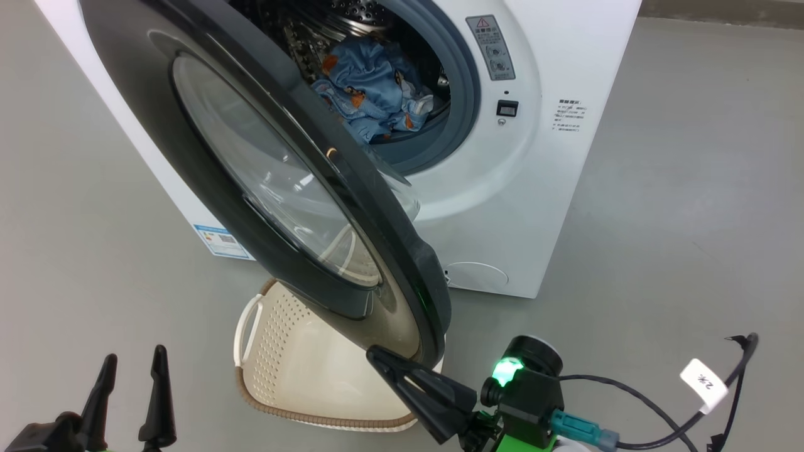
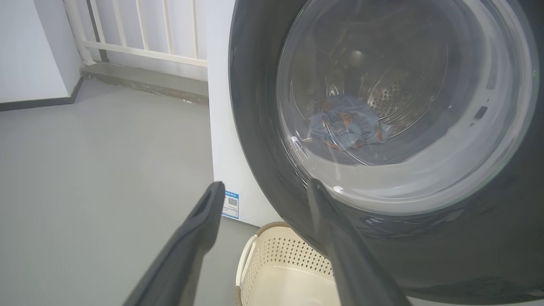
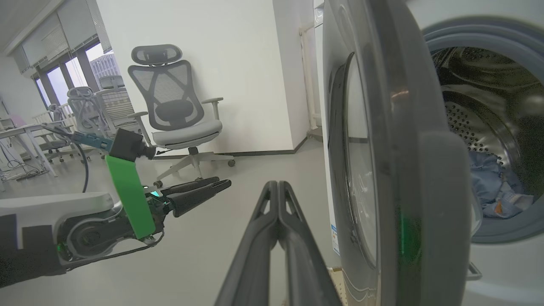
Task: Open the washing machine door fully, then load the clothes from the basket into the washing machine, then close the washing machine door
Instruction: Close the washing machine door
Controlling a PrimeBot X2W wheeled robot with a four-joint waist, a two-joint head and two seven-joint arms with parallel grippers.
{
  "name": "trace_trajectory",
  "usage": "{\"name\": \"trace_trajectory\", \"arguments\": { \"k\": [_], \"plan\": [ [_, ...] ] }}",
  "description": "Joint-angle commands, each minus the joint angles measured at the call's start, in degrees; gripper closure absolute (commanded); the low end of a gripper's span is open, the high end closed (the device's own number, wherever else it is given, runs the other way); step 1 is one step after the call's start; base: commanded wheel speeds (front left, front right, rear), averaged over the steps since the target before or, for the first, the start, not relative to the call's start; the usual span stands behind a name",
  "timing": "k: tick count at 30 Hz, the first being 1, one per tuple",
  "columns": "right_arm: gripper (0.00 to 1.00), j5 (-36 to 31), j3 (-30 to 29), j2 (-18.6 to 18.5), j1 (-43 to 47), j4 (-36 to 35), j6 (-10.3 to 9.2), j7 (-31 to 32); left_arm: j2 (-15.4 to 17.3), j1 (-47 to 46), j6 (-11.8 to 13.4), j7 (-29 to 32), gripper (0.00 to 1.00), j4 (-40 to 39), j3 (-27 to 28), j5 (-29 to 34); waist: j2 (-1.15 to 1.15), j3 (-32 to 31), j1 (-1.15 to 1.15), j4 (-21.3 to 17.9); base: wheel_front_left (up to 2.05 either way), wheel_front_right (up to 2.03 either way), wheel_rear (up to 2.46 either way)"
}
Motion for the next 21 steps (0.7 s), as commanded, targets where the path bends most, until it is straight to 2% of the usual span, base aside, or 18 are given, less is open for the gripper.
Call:
{"name": "trace_trajectory", "arguments": {
  "k": [1,11,21],
  "plan": [
    [1.0,0.89,1.1,1.07,0.21,-0.25,0.08,-0.44,0.98,-1.23,-0.09,-0.37,0.0,-1.44,2.29,0.39,0.0,0.14,0.0,0.03,0.0,0.0,0.0],
    [1.0,2.67,-0.19,0.65,0.97,6.71,0.08,-0.44,0.69,-1.87,-0.09,-0.37,0.0,-1.29,2.39,0.11,0.0,1.09,0.0,-0.18,0.0,0.0,0.0],
    [1.0,2.87,-2.79,1.58,-0.79,9.3,0.08,-0.44,0.47,-2.51,-0.09,-0.37,0.0,-1.22,2.46,0.01,0.0,1.83,0.0,-0.53,0.0,0.0,0.0]
  ]
}}
